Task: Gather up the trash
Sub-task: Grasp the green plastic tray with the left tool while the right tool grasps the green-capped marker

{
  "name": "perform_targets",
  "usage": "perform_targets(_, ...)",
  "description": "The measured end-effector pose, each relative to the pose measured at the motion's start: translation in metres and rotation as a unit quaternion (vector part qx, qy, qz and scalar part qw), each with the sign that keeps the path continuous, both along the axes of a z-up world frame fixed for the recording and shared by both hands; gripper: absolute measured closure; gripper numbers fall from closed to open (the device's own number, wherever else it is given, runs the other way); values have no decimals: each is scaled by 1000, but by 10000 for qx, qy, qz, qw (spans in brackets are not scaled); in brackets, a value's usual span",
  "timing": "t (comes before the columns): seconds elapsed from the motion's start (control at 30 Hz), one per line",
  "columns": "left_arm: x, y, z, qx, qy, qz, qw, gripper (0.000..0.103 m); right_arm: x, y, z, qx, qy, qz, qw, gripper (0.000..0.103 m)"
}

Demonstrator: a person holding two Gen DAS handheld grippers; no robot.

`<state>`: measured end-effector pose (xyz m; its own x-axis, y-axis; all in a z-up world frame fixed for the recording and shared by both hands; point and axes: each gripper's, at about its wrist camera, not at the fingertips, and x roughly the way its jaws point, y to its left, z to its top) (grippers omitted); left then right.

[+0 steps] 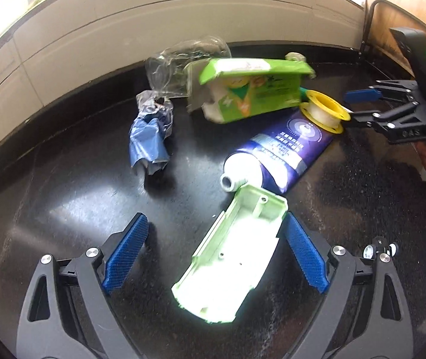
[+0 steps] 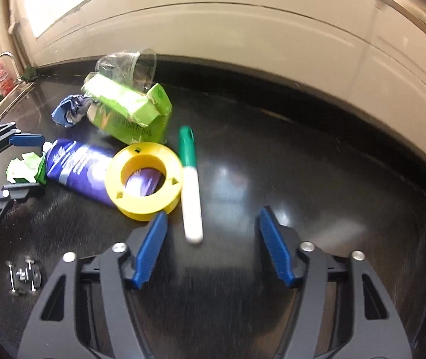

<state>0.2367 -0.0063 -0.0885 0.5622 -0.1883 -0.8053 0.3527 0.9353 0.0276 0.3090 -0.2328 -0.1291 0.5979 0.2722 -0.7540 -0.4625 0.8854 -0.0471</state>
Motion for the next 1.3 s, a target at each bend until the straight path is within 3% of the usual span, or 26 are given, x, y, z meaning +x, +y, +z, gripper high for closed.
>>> perform_targets(0.13, -7, -4, 3, -15, -92, -20, 10000, 30, 1, 7, 1, 29, -89, 181, 9998, 89)
perform_targets(0.23, -13, -10, 4, -4, -122, 0, 9999, 51, -7, 13, 1, -139, -218, 96, 9996, 90)
perform_targets(0.4, -30, -19, 7, 150, -172, 58, 9997, 52, -29, 11, 4, -208, -267, -412, 9986, 90)
perform_targets(0.6, -66, -21, 27, 52, -287, 207, 9994, 52, -80, -3, 25, -49, -389, -1017, 9940, 90)
perform_targets(0.97, -163, -12, 53, -57, -341, 722, 9968, 52, -217, 6, 55, 489, -639, -1202, 9895, 90)
perform_targets(1.3, -195, -2, 50, -141, -333, 918, 9951, 52, -258, 23, 43, 683, -528, -1208, 9889, 90)
